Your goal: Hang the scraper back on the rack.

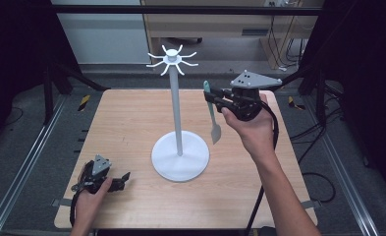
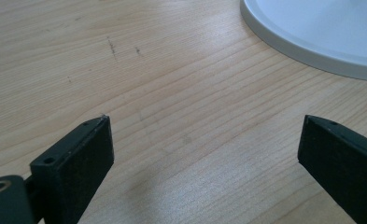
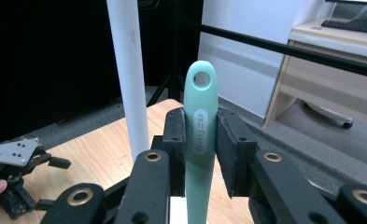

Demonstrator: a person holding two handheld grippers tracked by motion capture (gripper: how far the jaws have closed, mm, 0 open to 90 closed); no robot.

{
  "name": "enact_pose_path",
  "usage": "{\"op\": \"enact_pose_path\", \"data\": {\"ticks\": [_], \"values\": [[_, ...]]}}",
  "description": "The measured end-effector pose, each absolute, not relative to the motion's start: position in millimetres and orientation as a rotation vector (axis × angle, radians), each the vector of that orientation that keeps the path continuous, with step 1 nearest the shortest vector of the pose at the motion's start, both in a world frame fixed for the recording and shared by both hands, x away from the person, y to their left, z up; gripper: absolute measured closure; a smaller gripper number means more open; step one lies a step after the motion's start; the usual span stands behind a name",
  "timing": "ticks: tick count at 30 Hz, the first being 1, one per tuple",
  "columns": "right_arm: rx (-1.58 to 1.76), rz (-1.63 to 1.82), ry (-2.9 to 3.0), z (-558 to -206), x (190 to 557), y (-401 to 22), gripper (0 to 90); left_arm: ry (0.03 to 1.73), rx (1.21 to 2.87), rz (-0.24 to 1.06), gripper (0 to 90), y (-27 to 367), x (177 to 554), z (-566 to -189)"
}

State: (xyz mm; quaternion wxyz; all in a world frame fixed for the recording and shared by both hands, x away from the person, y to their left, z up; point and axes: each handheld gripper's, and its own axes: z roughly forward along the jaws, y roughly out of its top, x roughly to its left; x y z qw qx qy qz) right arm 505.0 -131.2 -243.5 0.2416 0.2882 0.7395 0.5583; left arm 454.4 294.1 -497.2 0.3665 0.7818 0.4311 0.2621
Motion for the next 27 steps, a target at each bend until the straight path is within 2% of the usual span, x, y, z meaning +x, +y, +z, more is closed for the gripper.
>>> {"op": "enact_pose_path", "data": {"ticks": [27], "values": [[0.712, 1.619, 1.943, -203.9, 496.0, -124.4, 74.3, 1.105, 2.011, 0.674, 3.0, 294.2, 454.4, -497.0]]}}
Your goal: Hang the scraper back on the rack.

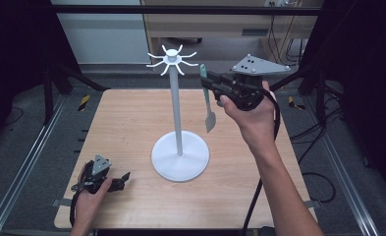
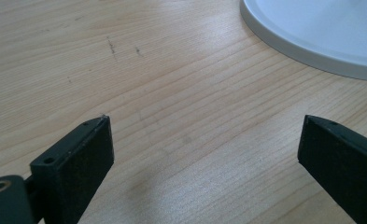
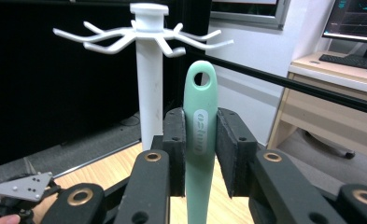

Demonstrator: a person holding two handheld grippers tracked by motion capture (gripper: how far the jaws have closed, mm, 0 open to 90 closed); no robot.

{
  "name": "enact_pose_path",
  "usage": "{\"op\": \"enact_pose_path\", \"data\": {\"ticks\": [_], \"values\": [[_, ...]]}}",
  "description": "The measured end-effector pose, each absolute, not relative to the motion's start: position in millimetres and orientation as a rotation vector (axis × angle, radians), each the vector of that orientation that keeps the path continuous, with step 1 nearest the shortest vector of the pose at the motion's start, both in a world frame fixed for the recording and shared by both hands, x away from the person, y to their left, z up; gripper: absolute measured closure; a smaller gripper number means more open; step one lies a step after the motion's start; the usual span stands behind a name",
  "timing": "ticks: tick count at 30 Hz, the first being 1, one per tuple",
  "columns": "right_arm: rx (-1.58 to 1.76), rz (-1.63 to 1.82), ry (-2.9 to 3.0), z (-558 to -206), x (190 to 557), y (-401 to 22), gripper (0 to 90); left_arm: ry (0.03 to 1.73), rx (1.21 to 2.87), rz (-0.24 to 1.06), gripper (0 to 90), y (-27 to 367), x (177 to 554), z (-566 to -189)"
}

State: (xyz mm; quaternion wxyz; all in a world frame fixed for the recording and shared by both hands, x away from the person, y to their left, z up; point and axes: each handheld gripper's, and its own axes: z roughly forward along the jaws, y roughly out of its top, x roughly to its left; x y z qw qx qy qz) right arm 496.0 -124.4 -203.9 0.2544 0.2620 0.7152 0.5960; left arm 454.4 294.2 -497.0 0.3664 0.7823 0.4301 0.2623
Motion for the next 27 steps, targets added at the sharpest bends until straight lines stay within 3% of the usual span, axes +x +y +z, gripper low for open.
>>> {"op": "enact_pose_path", "data": {"ticks": [27], "values": [[0.673, 1.624, 1.967, -194.1, 495.7, -117.0, 74.3, 1.106, 2.010, 0.671, 3.0, 294.7, 454.4, -496.9]]}}
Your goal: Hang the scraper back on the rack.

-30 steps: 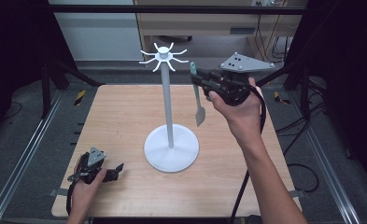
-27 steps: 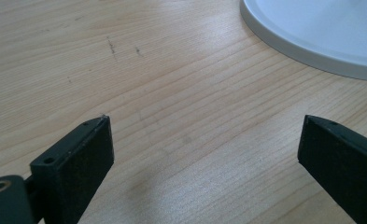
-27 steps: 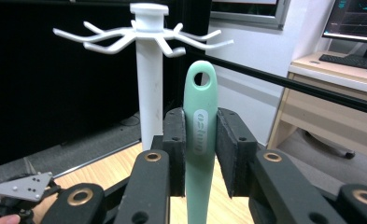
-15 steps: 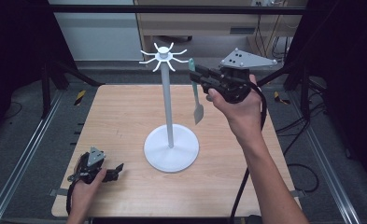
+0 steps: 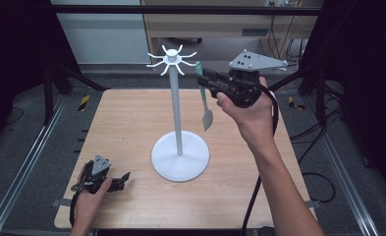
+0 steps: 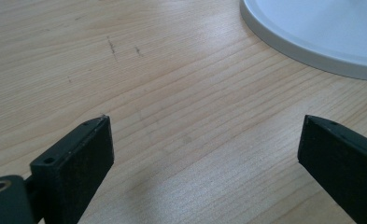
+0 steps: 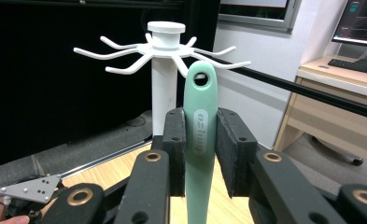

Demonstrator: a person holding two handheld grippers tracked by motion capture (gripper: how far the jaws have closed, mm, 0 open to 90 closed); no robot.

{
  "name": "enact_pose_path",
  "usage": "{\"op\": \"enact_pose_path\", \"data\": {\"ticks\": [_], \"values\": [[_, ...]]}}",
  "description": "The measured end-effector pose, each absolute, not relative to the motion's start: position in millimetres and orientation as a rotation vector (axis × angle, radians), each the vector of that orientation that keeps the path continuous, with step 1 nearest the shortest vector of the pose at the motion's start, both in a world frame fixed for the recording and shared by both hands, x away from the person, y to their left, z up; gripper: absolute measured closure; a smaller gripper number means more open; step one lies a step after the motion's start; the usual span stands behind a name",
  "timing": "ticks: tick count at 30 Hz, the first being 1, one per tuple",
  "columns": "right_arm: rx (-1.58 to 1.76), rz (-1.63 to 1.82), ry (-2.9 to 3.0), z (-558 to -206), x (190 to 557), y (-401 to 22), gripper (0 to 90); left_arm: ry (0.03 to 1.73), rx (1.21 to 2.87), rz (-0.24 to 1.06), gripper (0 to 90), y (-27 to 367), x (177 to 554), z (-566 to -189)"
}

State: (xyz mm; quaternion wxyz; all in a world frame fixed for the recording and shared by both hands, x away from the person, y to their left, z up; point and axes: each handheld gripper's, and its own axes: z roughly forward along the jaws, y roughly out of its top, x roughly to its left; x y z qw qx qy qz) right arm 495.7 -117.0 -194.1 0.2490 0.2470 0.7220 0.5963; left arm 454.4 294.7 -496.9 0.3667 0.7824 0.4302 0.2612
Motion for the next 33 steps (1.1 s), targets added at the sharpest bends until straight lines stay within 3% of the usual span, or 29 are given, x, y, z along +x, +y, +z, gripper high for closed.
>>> {"op": "enact_pose_path", "data": {"ticks": [33], "values": [[0.682, 1.630, 1.992, -196.0, 502.5, -108.7, 74.0, 1.107, 2.013, 0.667, 3.0, 294.2, 454.7, -497.6]]}}
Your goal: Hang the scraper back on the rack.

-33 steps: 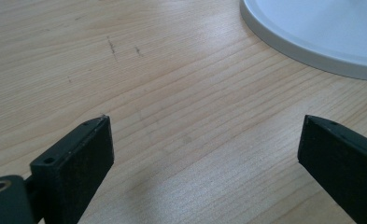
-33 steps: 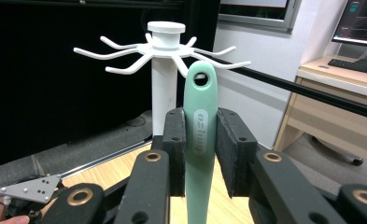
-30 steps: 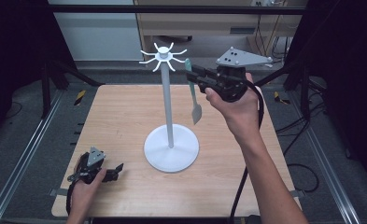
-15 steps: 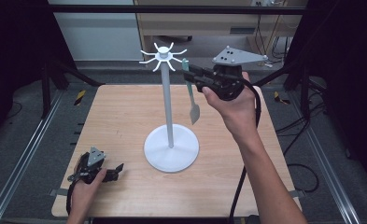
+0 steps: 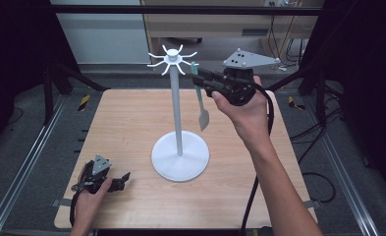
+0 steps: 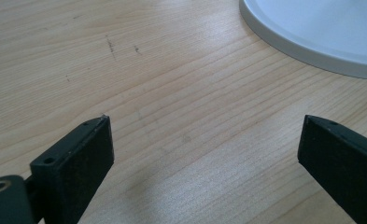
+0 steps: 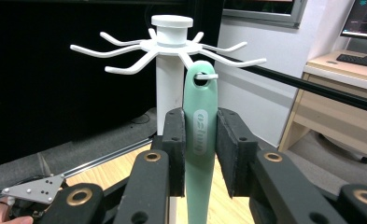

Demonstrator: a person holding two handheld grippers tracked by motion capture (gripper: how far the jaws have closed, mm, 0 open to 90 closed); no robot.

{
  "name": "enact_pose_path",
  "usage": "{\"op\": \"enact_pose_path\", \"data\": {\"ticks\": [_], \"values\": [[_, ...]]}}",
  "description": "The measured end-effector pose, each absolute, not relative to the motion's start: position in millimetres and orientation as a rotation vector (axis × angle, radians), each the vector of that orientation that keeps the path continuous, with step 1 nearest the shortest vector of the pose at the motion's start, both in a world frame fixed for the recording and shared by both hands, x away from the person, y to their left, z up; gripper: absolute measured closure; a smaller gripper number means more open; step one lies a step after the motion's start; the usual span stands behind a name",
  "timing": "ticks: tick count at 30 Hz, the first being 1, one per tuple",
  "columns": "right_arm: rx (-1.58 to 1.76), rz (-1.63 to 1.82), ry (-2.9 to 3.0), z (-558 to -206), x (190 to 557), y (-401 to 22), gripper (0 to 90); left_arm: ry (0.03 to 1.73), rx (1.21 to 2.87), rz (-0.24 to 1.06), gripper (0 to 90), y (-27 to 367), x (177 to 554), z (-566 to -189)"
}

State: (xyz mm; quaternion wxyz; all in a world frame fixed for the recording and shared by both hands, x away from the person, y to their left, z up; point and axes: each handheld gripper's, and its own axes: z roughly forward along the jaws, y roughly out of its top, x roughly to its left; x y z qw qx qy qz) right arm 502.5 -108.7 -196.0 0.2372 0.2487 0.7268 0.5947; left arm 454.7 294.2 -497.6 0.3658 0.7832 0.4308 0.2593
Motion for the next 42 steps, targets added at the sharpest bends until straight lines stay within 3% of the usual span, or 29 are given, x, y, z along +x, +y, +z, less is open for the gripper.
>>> {"op": "enact_pose_path", "data": {"ticks": [20, 35, 38, 42], "values": [[0.712, 1.655, 1.932, -196.1, 492.9, -128.9, 63.5, 1.105, 2.018, 0.667, 3.0, 293.7, 454.9, -497.8], [0.885, 1.475, 1.921, -262.4, 489.0, -161.0, 64.0, 1.106, 2.018, 0.668, 3.0, 294.4, 454.5, -497.5], [0.946, 1.403, 1.917, -283.4, 489.6, -165.5, 55.1, 1.107, 2.018, 0.668, 3.0, 294.1, 454.5, -497.8], [1.036, 1.321, 1.889, -310.8, 492.0, -171.4, 32.0, 1.108, 2.018, 0.668, 3.0, 294.4, 454.5, -497.7]]}}
